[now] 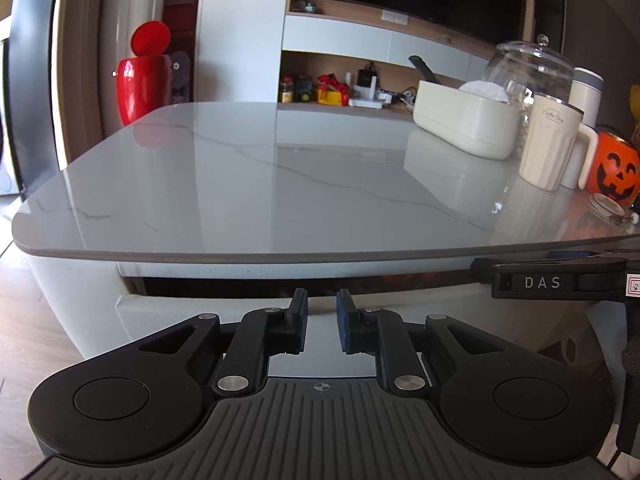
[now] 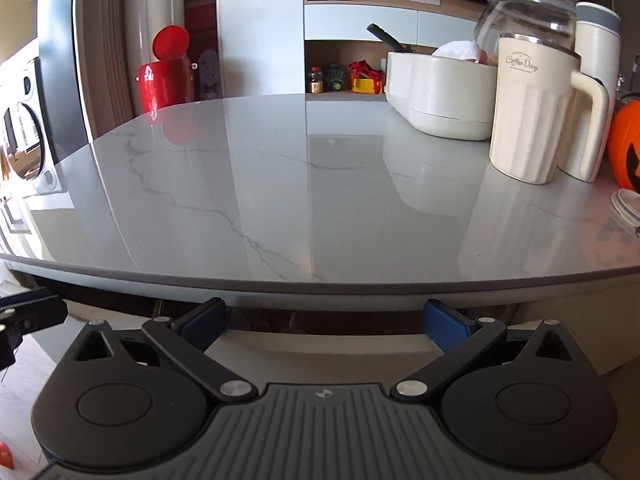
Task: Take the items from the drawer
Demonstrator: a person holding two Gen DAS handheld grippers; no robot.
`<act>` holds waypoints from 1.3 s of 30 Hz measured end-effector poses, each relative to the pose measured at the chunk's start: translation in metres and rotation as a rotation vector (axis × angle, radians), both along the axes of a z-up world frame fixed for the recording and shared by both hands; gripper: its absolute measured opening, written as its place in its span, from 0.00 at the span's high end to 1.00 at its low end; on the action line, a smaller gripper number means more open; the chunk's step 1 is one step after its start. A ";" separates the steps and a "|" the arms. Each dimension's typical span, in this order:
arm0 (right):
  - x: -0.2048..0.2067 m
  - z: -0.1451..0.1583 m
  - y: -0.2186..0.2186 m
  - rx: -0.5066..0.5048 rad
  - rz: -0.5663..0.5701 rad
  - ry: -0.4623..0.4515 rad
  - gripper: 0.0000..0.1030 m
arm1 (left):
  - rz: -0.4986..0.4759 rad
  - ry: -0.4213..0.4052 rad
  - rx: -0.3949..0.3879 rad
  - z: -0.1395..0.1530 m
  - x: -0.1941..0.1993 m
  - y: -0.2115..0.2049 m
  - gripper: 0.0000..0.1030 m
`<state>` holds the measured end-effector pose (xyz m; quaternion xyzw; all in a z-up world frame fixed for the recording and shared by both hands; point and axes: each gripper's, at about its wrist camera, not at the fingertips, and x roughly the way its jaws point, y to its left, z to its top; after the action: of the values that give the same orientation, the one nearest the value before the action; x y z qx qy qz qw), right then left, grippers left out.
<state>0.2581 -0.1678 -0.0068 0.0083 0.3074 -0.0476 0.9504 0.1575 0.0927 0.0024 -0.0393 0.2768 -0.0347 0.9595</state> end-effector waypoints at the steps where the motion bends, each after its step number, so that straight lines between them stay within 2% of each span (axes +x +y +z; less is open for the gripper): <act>1: 0.000 0.000 0.000 0.008 -0.008 -0.001 0.00 | 0.002 -0.004 -0.005 0.001 0.000 0.001 0.83; 6: 0.007 0.003 -0.003 0.000 0.009 0.055 0.00 | 0.011 0.000 -0.019 0.005 0.005 0.000 0.83; 12: 0.004 0.006 -0.005 0.022 0.025 0.126 0.00 | 0.037 0.062 -0.011 0.008 0.016 0.000 0.83; 15: -0.004 0.007 -0.005 0.027 0.027 0.140 0.00 | 0.040 0.127 -0.003 0.004 0.025 0.000 0.83; 18: -0.013 0.008 -0.004 0.030 0.025 0.154 0.00 | 0.009 0.179 0.039 0.001 0.029 -0.006 0.83; 22: -0.017 0.010 -0.010 0.056 0.041 0.178 0.00 | 0.008 0.251 -0.013 0.004 0.029 -0.001 0.83; 29: -0.048 0.013 -0.012 0.088 0.064 0.251 0.00 | -0.009 0.332 0.019 0.008 -0.014 -0.013 0.83; 34: -0.086 0.012 -0.019 0.169 0.118 0.351 0.00 | -0.043 0.400 -0.032 0.007 -0.055 -0.011 0.83; 36: -0.096 0.010 -0.020 0.175 0.132 0.351 0.00 | -0.033 0.354 -0.014 0.007 -0.063 -0.013 0.83; 37: -0.099 0.010 -0.020 0.178 0.137 0.327 0.00 | -0.012 0.359 -0.015 0.008 -0.062 -0.014 0.83; 39: -0.094 0.013 -0.020 0.184 0.122 0.345 0.00 | 0.001 0.368 -0.003 0.010 -0.060 -0.018 0.83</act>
<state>0.1642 -0.1877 0.0058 0.0684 0.4687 0.0376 0.8799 0.0972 0.0751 0.0121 -0.0464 0.4476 -0.0267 0.8926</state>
